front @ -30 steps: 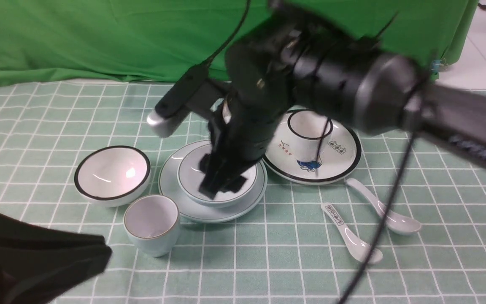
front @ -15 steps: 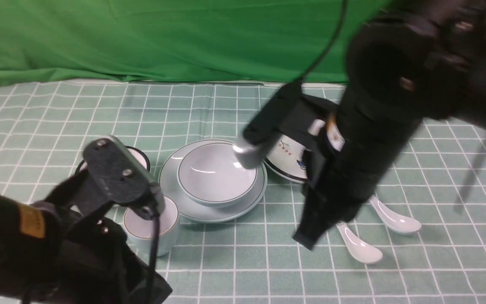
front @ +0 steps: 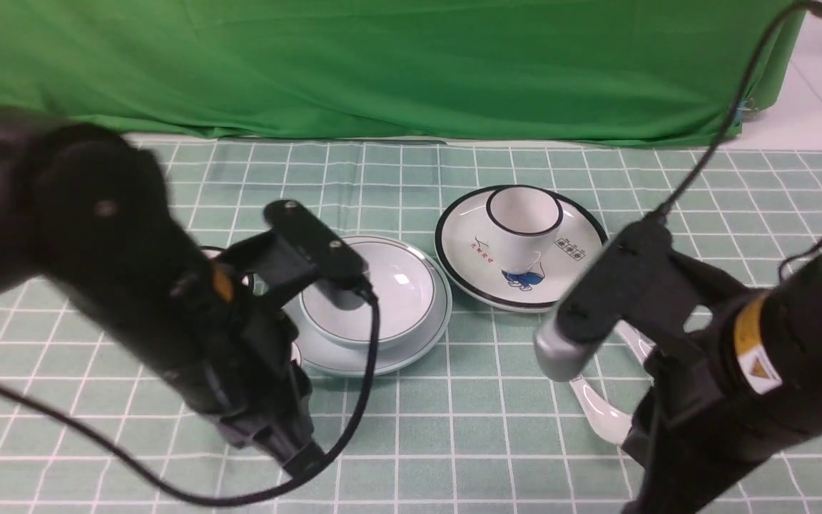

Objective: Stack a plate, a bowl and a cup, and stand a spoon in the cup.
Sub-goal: Use the left arm to grab a blue teacup

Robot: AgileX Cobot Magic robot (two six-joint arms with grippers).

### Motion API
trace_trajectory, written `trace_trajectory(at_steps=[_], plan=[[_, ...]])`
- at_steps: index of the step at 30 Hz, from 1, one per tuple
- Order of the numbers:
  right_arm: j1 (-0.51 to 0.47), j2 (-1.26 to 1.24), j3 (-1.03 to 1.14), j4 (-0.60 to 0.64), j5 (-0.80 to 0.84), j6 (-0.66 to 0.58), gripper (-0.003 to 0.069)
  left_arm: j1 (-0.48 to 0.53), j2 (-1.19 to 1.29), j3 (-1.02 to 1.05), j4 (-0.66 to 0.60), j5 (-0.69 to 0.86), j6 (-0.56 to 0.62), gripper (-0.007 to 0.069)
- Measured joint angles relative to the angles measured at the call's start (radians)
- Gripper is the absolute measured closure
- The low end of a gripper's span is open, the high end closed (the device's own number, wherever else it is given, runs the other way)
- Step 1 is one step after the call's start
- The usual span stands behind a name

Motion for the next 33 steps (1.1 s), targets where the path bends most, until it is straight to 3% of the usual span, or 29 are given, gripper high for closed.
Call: trace_trajectory(at_steps=[4,6,9,15,21,28,33], plan=[[0.000,-0.032,0.037,0.000,-0.020,0.000,0.0593,0.032,0.079,-0.042,0.013,0.013,-0.014,0.0449],[0.000,-0.052,0.062,0.000,-0.032,0.000,0.0592,0.071,0.123,-0.070,0.023,0.013,-0.021,0.0340],[0.000,-0.058,0.077,0.001,-0.042,0.000,0.0589,0.096,0.135,-0.079,0.038,-0.005,-0.024,0.0256],[0.000,-0.058,0.108,0.001,-0.075,0.001,0.0589,0.099,0.165,-0.081,0.065,-0.075,-0.025,0.0205],[0.000,-0.059,0.109,0.001,-0.084,0.001,0.0582,0.099,0.271,-0.083,0.087,-0.069,-0.025,0.0277],[0.000,-0.059,0.109,0.001,-0.084,0.001,0.0571,0.094,0.305,-0.105,0.090,-0.006,-0.019,0.0573],[0.000,-0.059,0.109,0.001,-0.088,0.001,0.0571,0.075,0.266,-0.245,0.089,0.125,-0.023,0.0594]])
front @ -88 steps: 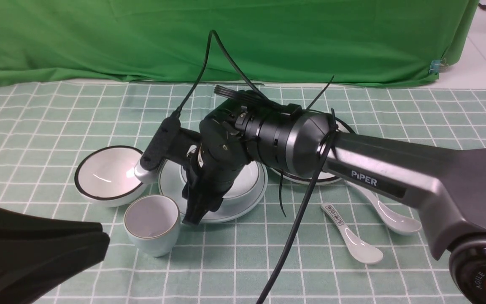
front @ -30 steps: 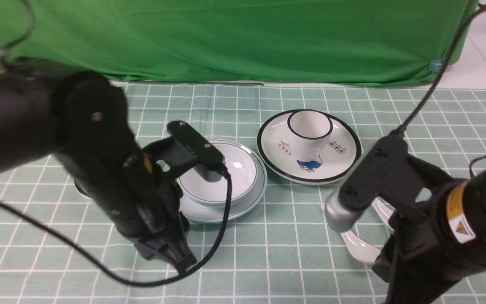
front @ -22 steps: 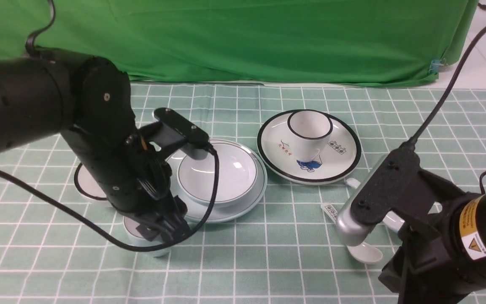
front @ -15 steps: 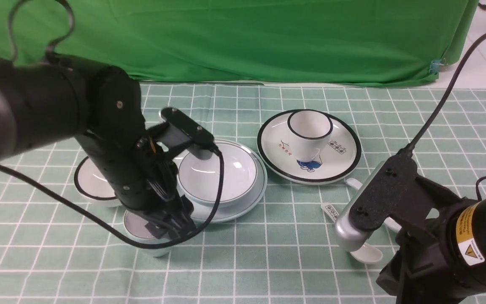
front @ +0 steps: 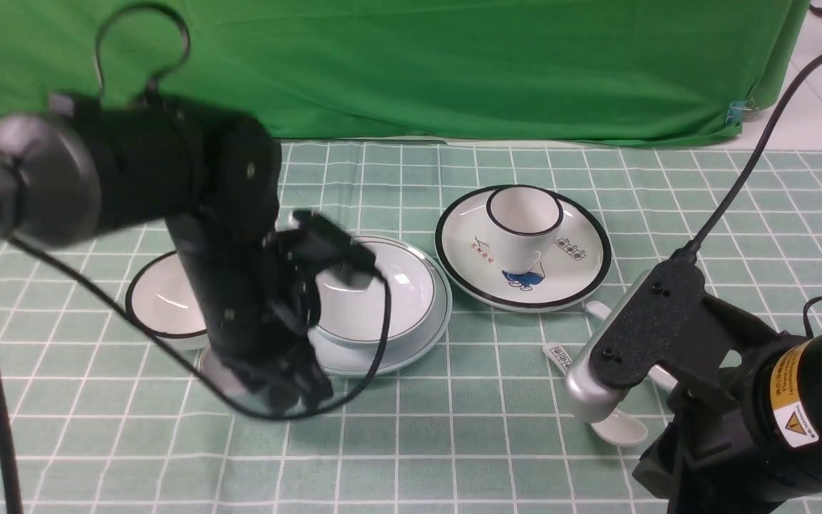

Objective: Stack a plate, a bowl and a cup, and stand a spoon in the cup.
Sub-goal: Use the left arm to grab a blue teacup, then use the left arm to put the blue teacup into the blue rice bowl in the middle

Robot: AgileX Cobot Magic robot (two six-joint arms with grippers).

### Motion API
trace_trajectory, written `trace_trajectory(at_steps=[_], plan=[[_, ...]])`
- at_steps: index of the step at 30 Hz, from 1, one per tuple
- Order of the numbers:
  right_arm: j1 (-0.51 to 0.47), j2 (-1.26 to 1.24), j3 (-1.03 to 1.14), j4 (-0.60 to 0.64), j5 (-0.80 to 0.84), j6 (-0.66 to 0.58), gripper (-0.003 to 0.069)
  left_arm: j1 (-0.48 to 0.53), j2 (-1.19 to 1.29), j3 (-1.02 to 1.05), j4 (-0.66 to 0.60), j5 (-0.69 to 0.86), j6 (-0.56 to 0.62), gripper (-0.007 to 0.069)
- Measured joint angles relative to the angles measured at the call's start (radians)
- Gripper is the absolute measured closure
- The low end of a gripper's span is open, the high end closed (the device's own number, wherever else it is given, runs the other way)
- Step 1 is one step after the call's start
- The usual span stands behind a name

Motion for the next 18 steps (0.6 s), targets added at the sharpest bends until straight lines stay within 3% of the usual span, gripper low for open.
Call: trace_trajectory(at_steps=[8,18], plan=[[0.000,0.000,0.001,0.000,-0.003,0.000,0.0568,-0.001,0.139,-0.365,-0.032,0.033,0.036,0.0594],[0.000,0.000,0.001,0.000,-0.003,0.018,0.0569,-0.004,0.374,-0.514,-0.007,0.032,0.077,0.0594]])
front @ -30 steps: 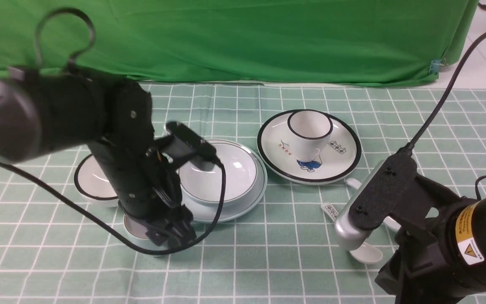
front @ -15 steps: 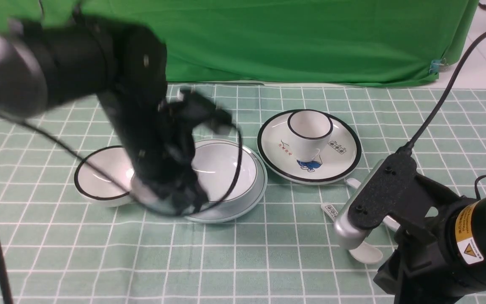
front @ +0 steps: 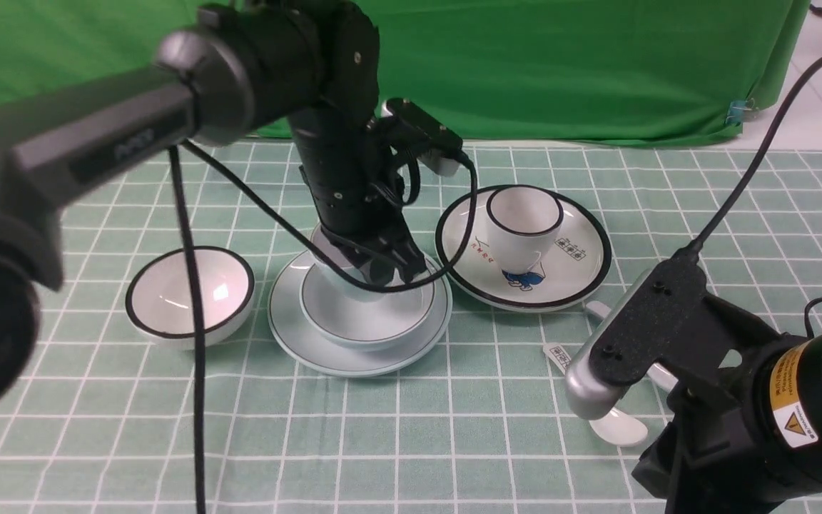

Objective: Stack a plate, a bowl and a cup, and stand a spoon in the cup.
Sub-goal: Use the left arm to put the blue teacup into the blue rice bowl in the middle

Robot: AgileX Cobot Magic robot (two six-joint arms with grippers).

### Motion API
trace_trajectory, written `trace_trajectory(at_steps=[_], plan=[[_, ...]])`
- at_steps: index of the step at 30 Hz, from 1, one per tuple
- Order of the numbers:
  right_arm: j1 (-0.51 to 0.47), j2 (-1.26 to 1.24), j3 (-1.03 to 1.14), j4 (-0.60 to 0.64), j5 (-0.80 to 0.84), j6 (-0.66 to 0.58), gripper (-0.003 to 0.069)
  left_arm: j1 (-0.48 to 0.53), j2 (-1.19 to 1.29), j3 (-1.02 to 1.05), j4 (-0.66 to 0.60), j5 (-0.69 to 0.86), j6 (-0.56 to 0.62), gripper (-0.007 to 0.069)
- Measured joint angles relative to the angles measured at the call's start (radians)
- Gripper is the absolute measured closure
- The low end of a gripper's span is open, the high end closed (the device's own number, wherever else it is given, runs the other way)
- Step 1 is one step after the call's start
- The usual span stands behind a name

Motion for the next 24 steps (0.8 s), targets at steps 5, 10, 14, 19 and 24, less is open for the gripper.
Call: trace_trajectory(at_steps=[5,10,14,19,24], plan=[[0.000,0.000,0.000,0.000,0.000,0.000,0.0569,0.000,0.043,-0.008,-0.004,0.002,0.005,0.0594],[0.000,0.000,0.000,0.000,0.000,0.001,0.0568,-0.001,0.045,-0.010,-0.004,0.004,0.006,0.0592],[0.000,0.000,0.000,0.000,0.000,0.003,0.0558,-0.002,0.045,-0.010,-0.004,0.011,0.006,0.0558],[0.000,0.000,0.000,0.000,0.001,0.042,0.0502,-0.002,0.045,-0.010,-0.017,0.022,0.006,0.0388],[-0.010,0.000,0.000,-0.028,0.001,0.049,0.0330,-0.002,0.035,-0.015,-0.052,0.037,-0.007,0.0195]])
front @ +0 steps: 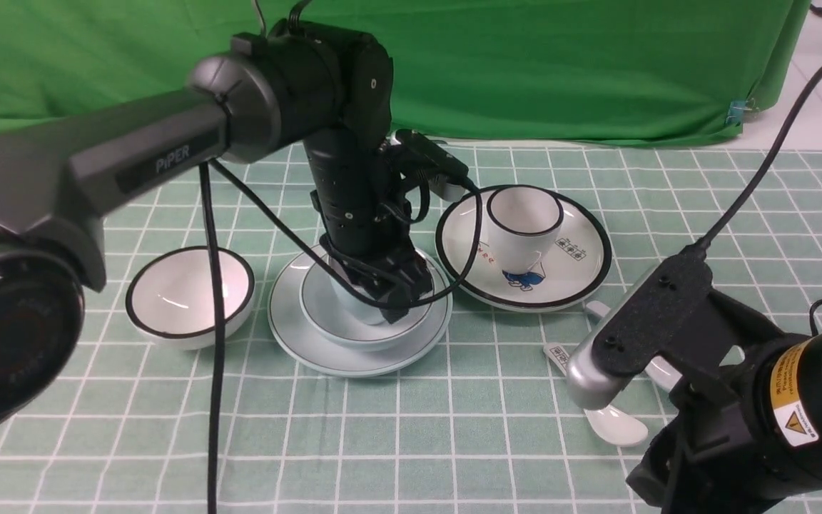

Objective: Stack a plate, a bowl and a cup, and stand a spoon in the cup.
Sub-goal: Use the left arm to put the blue teacup into the blue rice bowl in the middle, then use the right arm to grab a blue soup spoon

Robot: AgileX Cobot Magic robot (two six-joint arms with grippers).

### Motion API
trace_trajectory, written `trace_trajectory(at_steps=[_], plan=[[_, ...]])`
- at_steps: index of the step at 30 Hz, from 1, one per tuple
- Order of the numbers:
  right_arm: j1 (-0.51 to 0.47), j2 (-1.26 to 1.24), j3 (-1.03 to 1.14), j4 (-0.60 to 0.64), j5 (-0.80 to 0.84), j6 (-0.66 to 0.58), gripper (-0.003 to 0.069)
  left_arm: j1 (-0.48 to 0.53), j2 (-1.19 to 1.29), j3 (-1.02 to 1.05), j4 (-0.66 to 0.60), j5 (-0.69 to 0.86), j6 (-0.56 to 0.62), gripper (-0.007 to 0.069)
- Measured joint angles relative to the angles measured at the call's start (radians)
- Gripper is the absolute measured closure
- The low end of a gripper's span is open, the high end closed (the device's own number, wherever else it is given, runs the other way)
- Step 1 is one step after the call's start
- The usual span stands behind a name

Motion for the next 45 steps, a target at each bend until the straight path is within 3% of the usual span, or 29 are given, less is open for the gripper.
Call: trace_trajectory(at_steps=[2,3,5,8,11,16,24,29,33,40,45], plan=[[-0.030,0.004,-0.006,-0.005,0.000,-0.007,0.0289,0.001,-0.022,0.000,-0.032,0.008,-0.017,0.0146],[-0.090,0.014,-0.020,-0.007,-0.002,-0.032,0.0274,0.001,-0.062,-0.001,-0.070,0.009,-0.039,0.0131],[-0.144,0.028,-0.034,-0.007,-0.007,-0.045,0.0275,0.001,-0.101,-0.001,-0.085,0.010,-0.055,0.0146],[-0.333,0.113,-0.080,0.042,-0.024,-0.101,0.0302,0.000,-0.256,-0.001,-0.102,0.012,-0.102,0.0290],[-0.447,0.202,-0.119,0.141,-0.028,-0.201,0.0310,0.000,-0.414,0.034,-0.118,0.009,-0.115,0.0494],[-0.547,0.380,-0.218,0.232,-0.031,-0.324,0.0313,0.000,-0.680,0.219,-0.125,-0.042,-0.118,0.0611],[-0.566,0.578,-0.346,0.243,-0.053,-0.394,0.0313,0.001,-1.063,0.668,-0.142,-0.396,-0.119,0.0620],[-0.566,0.704,-0.440,0.246,-0.067,-0.420,0.0313,0.001,-1.334,1.083,-0.204,-0.735,-0.120,0.0619],[-0.566,0.760,-0.488,0.246,-0.073,-0.425,0.0309,0.001,-1.422,1.204,-0.238,-0.863,-0.122,0.0616],[-0.566,0.830,-0.548,0.246,-0.079,-0.436,0.0209,0.001,-1.465,1.245,-0.249,-0.904,-0.122,0.0616],[-0.566,0.861,-0.553,0.246,-0.097,-0.443,0.0221,0.001,-1.465,1.245,-0.249,-0.903,-0.122,0.0616]])
